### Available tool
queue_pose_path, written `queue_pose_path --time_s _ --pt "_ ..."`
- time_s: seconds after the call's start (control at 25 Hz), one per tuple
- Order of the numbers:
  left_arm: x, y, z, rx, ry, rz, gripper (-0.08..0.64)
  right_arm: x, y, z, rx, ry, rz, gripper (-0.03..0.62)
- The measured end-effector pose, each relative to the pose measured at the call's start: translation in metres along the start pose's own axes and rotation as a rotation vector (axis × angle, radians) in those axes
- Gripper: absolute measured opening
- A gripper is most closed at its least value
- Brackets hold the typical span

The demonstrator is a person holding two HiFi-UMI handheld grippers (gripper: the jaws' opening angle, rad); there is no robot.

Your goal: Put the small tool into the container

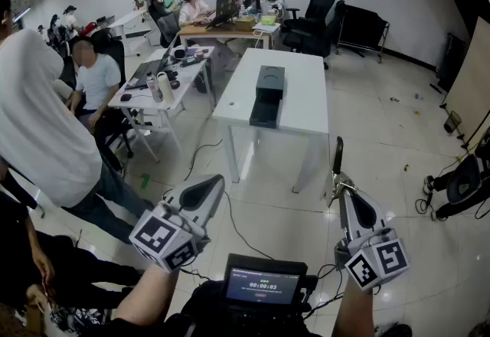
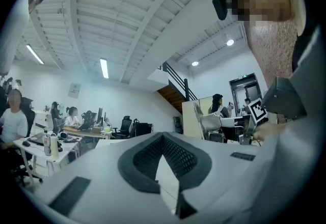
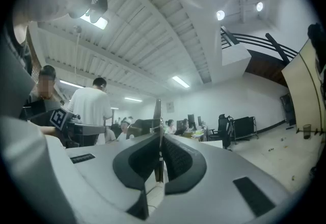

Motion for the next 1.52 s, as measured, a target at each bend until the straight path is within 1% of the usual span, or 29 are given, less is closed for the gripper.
queue_pose_path --time_s 0.08,0.2,0.28,0.4,0.52,0.64,0.8,0.92,1.04,1.16,1.32,1.52 --pt "0.007 0.011 -0.007 -0.025 -0.010 0.003 0.012 0.013 0.002 -0.004 -0.001 0.005 0.008 0.015" --pt "0.009 0.027 -0.015 -0.040 -0.012 0.010 0.012 0.032 0.009 -0.011 -0.001 0.018 0.014 0.015" --pt "0.000 0.039 -0.013 -0.035 -0.009 0.015 0.012 0.040 0.022 -0.015 -0.006 0.037 0.018 0.015" --pt "-0.026 0.064 -0.008 -0.034 -0.018 0.016 0.012 0.054 0.054 -0.020 -0.021 0.049 0.019 0.015" --pt "-0.069 0.091 -0.009 -0.027 -0.034 0.003 0.011 0.059 0.100 -0.029 -0.033 0.058 0.008 0.015" --pt "-0.126 0.117 -0.011 -0.026 -0.053 -0.007 0.012 0.058 0.156 -0.038 -0.042 0.057 -0.002 0.015" --pt "-0.209 0.155 0.004 0.005 -0.044 -0.040 0.012 0.058 0.244 -0.040 -0.048 0.036 -0.026 0.015" --pt "-0.268 0.180 0.016 0.006 -0.062 -0.060 0.011 0.057 0.308 -0.040 -0.056 0.038 -0.042 0.015" --pt "-0.321 0.201 0.026 0.005 -0.058 -0.076 0.012 0.056 0.363 -0.040 -0.058 0.035 -0.055 0.015" --pt "-0.370 0.216 0.028 0.007 -0.064 -0.089 0.011 0.052 0.409 -0.047 -0.054 0.048 -0.073 0.015" --pt "-0.418 0.240 0.027 0.000 -0.086 -0.102 0.011 0.055 0.459 -0.058 -0.073 0.064 -0.084 0.015" --pt "-0.451 0.280 0.033 -0.005 -0.097 -0.101 0.011 0.075 0.508 -0.061 -0.087 0.069 -0.073 0.015"
Point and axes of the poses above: the fingertips, and each gripper's own axes: y forward along the fingers, x to its right, z out of its top, the point moved 4 cm from there along -y, backward along the fingers, and after that the axes turned 8 degrees about -y, right-handed, at the moved point
